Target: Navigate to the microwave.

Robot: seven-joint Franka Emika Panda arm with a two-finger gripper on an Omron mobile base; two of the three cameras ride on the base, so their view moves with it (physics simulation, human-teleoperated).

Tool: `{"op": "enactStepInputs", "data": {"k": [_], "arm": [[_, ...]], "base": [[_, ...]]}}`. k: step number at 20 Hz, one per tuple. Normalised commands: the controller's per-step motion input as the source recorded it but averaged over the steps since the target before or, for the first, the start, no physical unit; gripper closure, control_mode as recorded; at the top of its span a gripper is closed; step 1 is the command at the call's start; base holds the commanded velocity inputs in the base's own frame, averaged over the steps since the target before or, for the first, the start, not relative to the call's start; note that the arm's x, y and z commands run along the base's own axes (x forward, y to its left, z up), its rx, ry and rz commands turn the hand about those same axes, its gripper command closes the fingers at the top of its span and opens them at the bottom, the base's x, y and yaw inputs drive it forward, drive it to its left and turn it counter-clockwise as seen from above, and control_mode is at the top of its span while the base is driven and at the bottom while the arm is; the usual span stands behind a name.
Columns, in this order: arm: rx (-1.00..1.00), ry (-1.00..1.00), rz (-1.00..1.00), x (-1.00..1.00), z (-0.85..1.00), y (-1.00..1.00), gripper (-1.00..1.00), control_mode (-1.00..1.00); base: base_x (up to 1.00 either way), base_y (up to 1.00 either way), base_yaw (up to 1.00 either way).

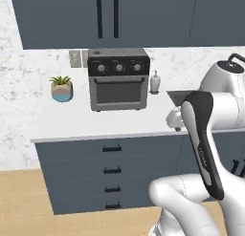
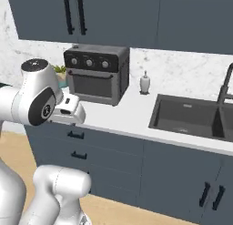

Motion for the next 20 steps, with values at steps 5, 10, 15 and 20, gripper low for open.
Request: {"op": "enactStepInputs", "data": {"k": [5,10,15,20], "arm": [[0.0,0.0,0.0,0.0,0.0,0.0,-1.0,1.0],[0.0,0.0,0.0,0.0,0.0,0.0,-1.0,1.0],[0.0,0.0,0.0,0.0,0.0,0.0,-1.0,1.0],[0.0,0.0,0.0,0.0,0.0,0.0,-1.0,1.0]], "base": [[0.0,0.3,0.86],[0.0,0.0,1.0],[0.0,0.0,1.0],[0.0,0.0,1.0]]}}
